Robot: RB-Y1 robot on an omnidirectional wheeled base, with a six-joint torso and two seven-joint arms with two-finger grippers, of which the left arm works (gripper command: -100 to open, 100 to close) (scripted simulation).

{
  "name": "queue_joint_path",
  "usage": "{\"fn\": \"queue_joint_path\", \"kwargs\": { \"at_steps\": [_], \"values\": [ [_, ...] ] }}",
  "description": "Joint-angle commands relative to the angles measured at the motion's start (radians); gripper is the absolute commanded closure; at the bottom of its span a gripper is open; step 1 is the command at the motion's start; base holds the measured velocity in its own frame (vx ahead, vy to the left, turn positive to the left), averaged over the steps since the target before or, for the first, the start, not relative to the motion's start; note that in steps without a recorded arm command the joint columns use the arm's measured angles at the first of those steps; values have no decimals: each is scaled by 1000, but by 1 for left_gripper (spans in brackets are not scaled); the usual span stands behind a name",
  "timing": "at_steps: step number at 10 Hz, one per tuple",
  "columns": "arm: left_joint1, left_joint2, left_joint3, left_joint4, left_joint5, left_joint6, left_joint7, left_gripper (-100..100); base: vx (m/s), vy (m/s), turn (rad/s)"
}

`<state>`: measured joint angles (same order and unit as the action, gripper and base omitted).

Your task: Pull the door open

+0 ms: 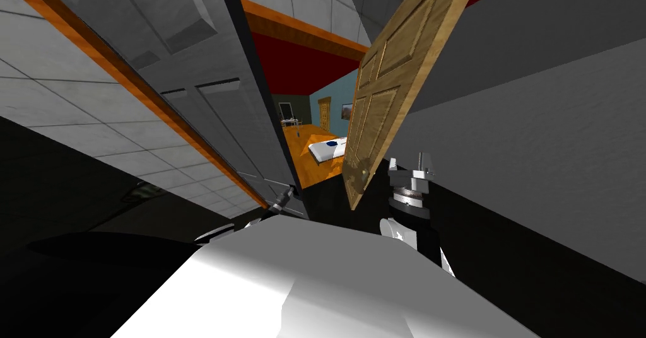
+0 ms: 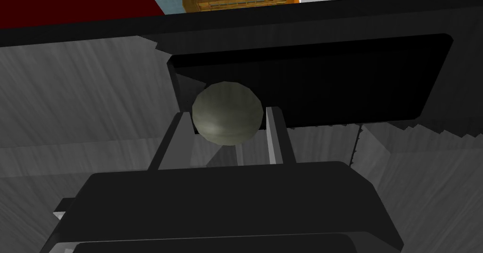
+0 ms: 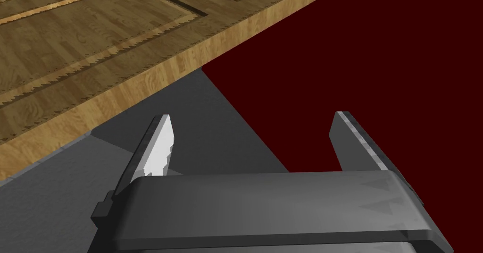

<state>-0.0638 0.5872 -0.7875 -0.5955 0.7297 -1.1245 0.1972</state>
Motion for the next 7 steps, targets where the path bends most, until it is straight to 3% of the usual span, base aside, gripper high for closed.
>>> {"fn": "queue_joint_path", "kwargs": {
  "at_steps": [1, 2, 3, 4, 7],
  "values": [
    [13, 18, -32, -20, 4, -22, 7, 100, -122, 53, -51],
    [18, 27, -48, -25, 6, -34, 12, 100, -123, 68, -38],
    [22, 28, -33, -36, 8, -15, 0, 100, -57, 37, -11],
    [31, 37, -60, -26, 19, -44, 10, 100, -131, 56, -211],
    [40, 51, -92, -11, 36, -84, 24, 100, -205, 80, -188]
  ]
}}
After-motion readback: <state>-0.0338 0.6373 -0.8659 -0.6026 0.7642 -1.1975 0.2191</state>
